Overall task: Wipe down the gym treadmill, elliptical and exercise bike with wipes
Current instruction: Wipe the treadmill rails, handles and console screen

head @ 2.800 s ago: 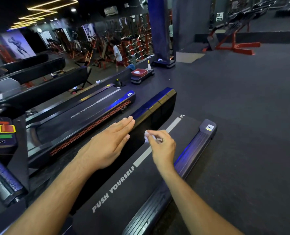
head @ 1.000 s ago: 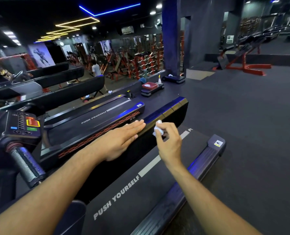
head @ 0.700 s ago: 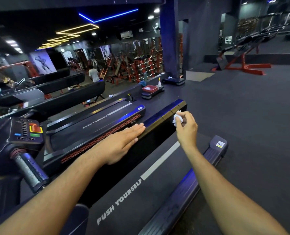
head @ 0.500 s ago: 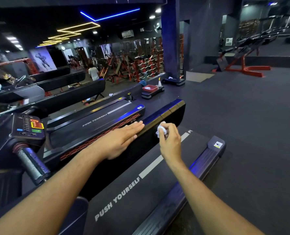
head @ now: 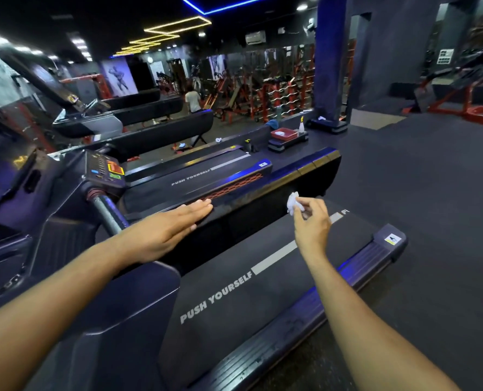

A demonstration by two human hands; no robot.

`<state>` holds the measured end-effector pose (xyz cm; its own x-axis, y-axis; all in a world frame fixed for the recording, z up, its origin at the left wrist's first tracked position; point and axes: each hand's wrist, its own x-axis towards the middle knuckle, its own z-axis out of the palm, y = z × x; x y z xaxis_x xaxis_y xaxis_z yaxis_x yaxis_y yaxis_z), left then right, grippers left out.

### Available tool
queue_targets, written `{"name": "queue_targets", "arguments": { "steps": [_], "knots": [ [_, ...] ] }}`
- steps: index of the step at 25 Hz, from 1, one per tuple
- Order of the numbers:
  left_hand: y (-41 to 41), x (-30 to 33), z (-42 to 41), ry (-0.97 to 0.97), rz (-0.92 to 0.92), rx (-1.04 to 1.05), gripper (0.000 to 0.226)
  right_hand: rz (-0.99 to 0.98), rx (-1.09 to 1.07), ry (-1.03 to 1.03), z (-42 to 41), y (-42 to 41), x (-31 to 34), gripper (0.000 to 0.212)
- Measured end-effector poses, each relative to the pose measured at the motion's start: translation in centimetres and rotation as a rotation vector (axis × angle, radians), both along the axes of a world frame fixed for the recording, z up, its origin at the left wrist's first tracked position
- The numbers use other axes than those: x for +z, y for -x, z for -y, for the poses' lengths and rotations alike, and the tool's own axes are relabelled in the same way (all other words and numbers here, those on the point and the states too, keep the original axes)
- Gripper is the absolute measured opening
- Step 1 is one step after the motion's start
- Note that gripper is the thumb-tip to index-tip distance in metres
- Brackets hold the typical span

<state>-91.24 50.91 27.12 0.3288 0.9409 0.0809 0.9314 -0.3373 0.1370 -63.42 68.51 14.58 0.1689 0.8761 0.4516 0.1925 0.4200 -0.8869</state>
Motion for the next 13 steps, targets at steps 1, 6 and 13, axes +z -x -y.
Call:
{"name": "queue_targets", "arguments": {
  "steps": [1, 6, 13],
  "knots": [
    [0.1, -0.3, -0.1, -0.006, -0.01, -0.001, 0.065, -0.02, -0.01, 0.026, -0.1, 0.9, 0.1, 0.017],
    [-0.1, -0.5, -0.6, -0.042, -0.008, 0.002, 0.066, -0.147, 0.058, 0.067, 6.9, 6.5, -1.1, 0.023],
    [-0.3, -0.6, -0.7, -0.037, -0.004, 0.024, 0.056, -0.069, 0.186, -0.053, 9.9, 8.2, -0.9, 0.01]
  ]
}}
